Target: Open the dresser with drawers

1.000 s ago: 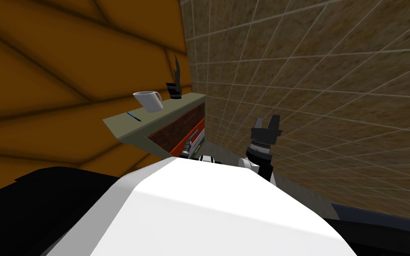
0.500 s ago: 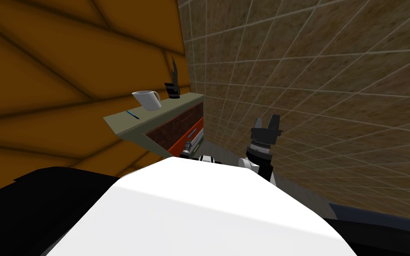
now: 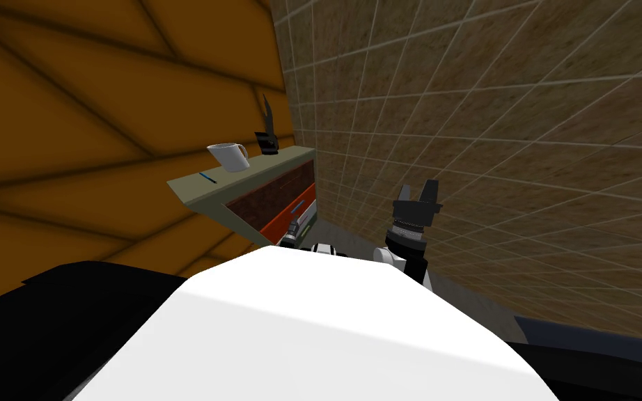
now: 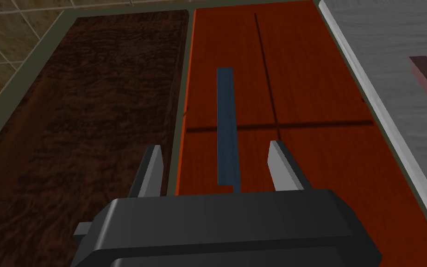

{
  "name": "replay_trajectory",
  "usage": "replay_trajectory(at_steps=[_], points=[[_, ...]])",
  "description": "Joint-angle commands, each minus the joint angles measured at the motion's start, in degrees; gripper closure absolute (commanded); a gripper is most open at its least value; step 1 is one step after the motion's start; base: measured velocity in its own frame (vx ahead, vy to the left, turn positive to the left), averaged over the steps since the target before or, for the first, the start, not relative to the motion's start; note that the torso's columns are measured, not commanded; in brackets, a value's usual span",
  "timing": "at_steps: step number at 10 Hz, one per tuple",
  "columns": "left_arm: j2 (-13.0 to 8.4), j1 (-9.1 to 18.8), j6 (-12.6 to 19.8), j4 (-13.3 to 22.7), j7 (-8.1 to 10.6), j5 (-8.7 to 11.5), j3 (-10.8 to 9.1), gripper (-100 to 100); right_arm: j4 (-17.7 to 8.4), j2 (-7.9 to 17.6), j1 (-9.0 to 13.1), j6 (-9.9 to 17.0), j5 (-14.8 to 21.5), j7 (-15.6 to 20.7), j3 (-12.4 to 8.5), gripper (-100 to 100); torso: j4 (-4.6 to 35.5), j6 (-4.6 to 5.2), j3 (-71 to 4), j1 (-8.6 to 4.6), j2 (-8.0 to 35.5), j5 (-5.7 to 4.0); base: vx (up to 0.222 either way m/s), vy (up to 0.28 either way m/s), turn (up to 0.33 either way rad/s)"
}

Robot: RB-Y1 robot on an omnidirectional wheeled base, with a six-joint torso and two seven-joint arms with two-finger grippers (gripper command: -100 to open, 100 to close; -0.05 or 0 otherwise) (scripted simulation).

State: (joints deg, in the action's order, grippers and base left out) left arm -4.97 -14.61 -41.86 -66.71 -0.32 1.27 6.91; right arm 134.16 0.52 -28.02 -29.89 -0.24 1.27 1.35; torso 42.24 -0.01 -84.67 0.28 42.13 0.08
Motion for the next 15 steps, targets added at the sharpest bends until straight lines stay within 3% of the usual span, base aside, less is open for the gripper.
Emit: replay_trajectory(at_steps=[1, 3, 4, 5, 7, 8, 9, 14, 15], points=[[-1.28, -0.19, -1.2, 0.65, 0.48, 0.21, -0.09, -100, 0.0, 0.0, 0.0, 0.0, 0.0, 0.0, 0.0, 0, 0.02, 0.0, 0.05, -0.11, 0.07, -0.04, 0.049, 0.113, -0.011], [-1.49, -0.33, -2.05, 1.5, 0.83, 0.37, -0.18, -100, 0.0, 0.01, -0.01, 0.0, 0.0, 0.0, -0.01, 0, 0.01, 0.01, 0.03, -0.1, 0.03, -0.03, 0.079, 0.161, -0.013], [0.62, -0.32, -2.17, 2.15, 0.96, 0.43, -0.25, -100, 0.0, 0.01, -0.01, 0.0, 0.0, 0.0, -0.01, 0, 0.03, 0.01, 0.06, -0.13, 0.1, -0.04, 0.068, 0.159, -0.012], [1.36, -0.31, -2.17, 2.25, 0.97, 0.44, -0.26, -100, 0.0, 0.01, -0.01, 0.0, 0.0, 0.0, -0.01, 0, 0.05, 0.01, 0.11, -0.31, 0.17, -0.08, 0.016, 0.05, -0.022], [0.99, 0.71, -0.38, 1.34, 1.18, 0.7, -0.51, -100, 0.0, -0.01, 0.01, 0.0, 0.0, 0.0, 0.01, 0, 0.11, 0.01, 0.23, -0.68, 0.35, -0.21, 0.016, -0.011, 0.01], [0.94, 0.31, -1.3, 1.72, 1.01, 0.56, -0.4, -100, 0.0, -0.01, 0.0, 0.0, 0.0, 0.0, 0.01, 0, 0.06, 0.01, 0.1, -0.51, 0.14, -0.15, 0.02, -0.016, 0.011], [0.95, 0.39, -1.05, 1.65, 1.05, 0.59, -0.42, 100, 0.0, -0.01, 0.0, 0.0, 0.0, 0.0, 0.01, 0, 0.03, 0.01, 0.08, -0.31, 0.14, -0.09, 0.002, -0.005, -0.002], [1.79, 0.19, 0.13, 0.25, 0.37, 0.31, -0.04, 100, 0.0, -0.03, 0.02, 0.0, 0.0, 0.0, 0.03, 0, 0.09, 0.01, 0.2, -0.38, 0.31, -0.11, -0.066, -0.149, 0.012], [-0.28, 0.1, -0.09, 0.13, 0.37, 0.32, 0.0, -100, 0.0, -0.02, 0.01, 0.0, 0.0, 0.0, 0.02, 0, 0.03, 0.0, 0.06, 0.03, 0.06, -0.02, -0.006, -0.014, -0.004]])
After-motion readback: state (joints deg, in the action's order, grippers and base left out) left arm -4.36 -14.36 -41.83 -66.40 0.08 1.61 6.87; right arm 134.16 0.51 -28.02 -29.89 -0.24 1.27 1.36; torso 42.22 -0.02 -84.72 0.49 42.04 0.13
